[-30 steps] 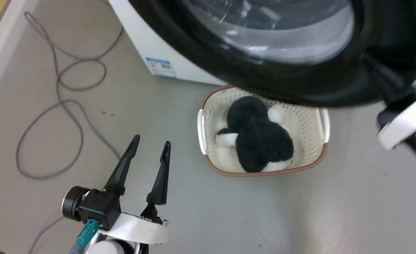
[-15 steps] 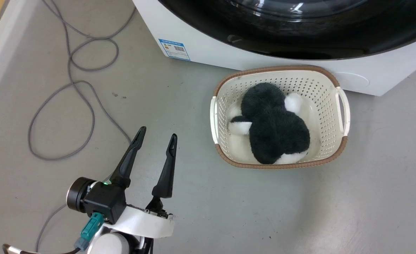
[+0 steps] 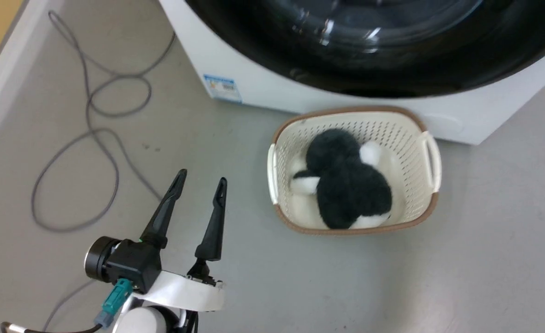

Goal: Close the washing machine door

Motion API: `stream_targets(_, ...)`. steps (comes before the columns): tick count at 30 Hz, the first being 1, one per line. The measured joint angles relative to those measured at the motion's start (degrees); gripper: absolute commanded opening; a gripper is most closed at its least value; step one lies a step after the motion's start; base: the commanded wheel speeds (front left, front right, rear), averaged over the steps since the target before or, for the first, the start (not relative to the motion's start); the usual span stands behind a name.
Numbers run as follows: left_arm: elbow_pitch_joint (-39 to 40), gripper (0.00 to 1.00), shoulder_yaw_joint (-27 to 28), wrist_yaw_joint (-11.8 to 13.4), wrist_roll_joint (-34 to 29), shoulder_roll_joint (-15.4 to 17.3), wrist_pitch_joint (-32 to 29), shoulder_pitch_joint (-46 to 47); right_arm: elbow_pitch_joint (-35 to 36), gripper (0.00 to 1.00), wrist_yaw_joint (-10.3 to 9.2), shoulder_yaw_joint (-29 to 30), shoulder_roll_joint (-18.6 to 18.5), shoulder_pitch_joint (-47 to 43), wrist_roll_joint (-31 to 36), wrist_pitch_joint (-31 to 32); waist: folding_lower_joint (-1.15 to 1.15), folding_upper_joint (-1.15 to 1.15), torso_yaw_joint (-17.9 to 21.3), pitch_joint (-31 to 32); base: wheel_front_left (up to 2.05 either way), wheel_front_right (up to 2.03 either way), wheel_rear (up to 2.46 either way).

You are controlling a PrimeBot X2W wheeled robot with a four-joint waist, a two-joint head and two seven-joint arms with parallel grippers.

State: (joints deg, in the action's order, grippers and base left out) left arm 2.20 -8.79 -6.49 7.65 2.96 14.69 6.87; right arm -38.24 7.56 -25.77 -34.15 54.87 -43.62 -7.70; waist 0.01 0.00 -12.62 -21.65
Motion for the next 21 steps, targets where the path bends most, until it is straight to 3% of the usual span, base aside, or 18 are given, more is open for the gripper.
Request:
stream_targets(6, -0.8, 1.00, 2.1, 0.5, 0.0, 0.0, 0.0, -1.5, 4.0, 0.00, -0.03, -2.0, 1.5, -8.8, -0.6, -4.6, 0.00, 0.00, 2.2, 4.7, 0.00, 0.00, 0.00)
stream_targets(10, -1.4, 1.00, 3.8, 0.5, -0.4, -0.1, 0.0, -3.4, 9.6, 0.00, -0.03, 0.3, 4.1, -17.3, 1.3, -6.5, 0.00, 0.00, 4.9, 8.8, 0.00, 0.00, 0.00)
stream_targets(20, -3.0, 1.00, 5.2, 1.6, -1.6, -0.1, 0.0, -6.3, 23.9, 0.00, -0.03, 15.7, 13.4, -37.6, 14.7, -7.0, -0.01, 0.00, 11.0, 14.3, 0.00, 0.00, 0.00)
stream_targets(21, -3.1, 1.00, 5.2, 1.6, -1.6, -0.1, 0.0, -6.5, 25.3, 0.45, -0.03, 16.9, 14.6, -39.4, 16.5, -7.1, -0.01, 0.00, 11.5, 14.7, 0.00, 0.00, 0.00)
